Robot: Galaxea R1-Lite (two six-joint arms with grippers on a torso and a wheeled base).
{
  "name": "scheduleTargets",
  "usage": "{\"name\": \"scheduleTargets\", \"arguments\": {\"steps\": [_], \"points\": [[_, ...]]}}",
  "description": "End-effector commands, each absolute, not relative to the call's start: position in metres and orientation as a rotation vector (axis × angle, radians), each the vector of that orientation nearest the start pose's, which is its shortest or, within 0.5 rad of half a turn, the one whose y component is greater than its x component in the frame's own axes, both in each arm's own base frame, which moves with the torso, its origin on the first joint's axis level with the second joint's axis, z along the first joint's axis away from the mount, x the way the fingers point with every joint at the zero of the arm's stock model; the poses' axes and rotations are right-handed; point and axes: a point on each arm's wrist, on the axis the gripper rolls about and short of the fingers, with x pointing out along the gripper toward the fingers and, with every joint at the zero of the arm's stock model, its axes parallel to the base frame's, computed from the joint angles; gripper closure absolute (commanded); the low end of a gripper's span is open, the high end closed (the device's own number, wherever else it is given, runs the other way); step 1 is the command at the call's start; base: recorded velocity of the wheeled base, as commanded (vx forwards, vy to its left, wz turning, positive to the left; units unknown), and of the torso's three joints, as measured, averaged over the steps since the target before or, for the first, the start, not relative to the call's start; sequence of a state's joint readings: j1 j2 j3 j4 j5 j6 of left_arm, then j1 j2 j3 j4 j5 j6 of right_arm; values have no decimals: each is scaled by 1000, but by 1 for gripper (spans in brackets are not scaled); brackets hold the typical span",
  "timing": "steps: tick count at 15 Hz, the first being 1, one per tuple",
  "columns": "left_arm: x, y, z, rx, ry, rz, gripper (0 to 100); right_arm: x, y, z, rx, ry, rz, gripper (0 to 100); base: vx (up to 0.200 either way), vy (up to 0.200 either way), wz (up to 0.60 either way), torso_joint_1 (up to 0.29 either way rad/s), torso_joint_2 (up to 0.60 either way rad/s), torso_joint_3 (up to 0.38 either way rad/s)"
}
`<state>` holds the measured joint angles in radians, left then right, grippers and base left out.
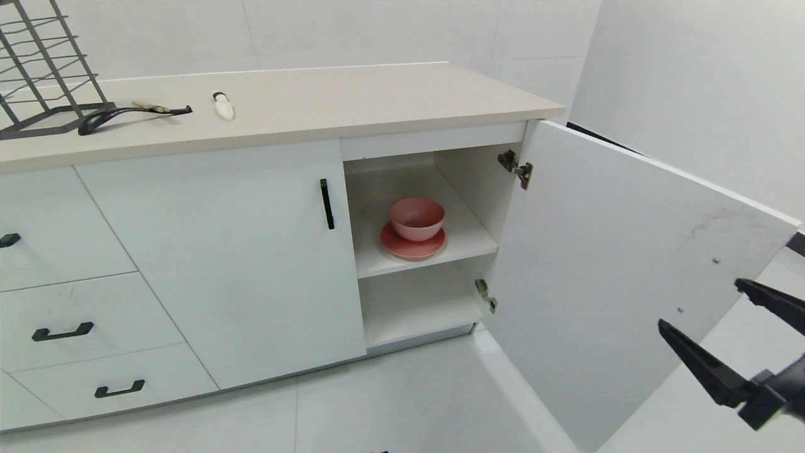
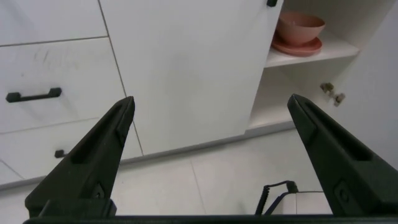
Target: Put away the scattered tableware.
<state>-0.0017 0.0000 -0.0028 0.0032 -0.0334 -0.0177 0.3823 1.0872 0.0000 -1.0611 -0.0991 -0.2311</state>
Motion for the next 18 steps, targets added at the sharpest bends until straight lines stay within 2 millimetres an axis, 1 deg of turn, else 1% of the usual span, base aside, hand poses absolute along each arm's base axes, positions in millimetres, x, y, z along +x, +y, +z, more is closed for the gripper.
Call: {"name": "scheduleTargets", "arguments": {"steps": [1,2,3,4,5,6,8,9,11,12,15,17,18], "points": [[-23,-1,76,-18,2,-34,0,33,1,134,-213,-49,12,0,0,-200,0,-2,2,2],[-23,-1,76,-17,2,-34,0,9,-1,124,-211,-108,11,0,0,-200,0,2,2,2],[-23,-1,76,-18,3,-34,0,-4,-1,116,-213,-143,21,0,0,-200,0,-2,-2,7],[-23,-1,76,-17,2,-34,0,-19,-2,109,-213,-158,-25,0,0,-200,0,2,-2,2],[-23,-1,76,-18,3,-34,0,-27,-1,107,-212,-168,-48,0,0,-200,0,-7,-2,2],[-23,-1,76,-18,3,-34,0,-30,0,104,-214,-169,-37,0,0,0,0,0,0,0],[-23,-1,76,-20,3,-34,0,-30,0,104,-164,-164,-35,0,-200,0,0,7,7,0],[-23,-1,76,-20,2,-34,0,-29,-1,100,-137,-143,-45,0,-200,0,0,7,2,2],[-23,-1,76,-20,3,-34,0,-24,-3,83,-95,-54,-121,0,-200,0,0,2,5,0],[-23,-1,76,-22,3,-34,0,-24,-3,82,-53,-48,-130,0,0,0,0,0,0,0],[-23,-1,76,-21,2,-34,0,-24,-3,82,-4,-50,-129,0,0,0,0,0,0,0],[-23,-1,76,-20,3,-34,0,-24,-2,82,2,-49,-83,0,0,0,0,0,0,0],[-23,-1,76,-20,3,-34,0,-23,-1,79,1,-32,-40,0,0,0,0,0,0,0]]}}
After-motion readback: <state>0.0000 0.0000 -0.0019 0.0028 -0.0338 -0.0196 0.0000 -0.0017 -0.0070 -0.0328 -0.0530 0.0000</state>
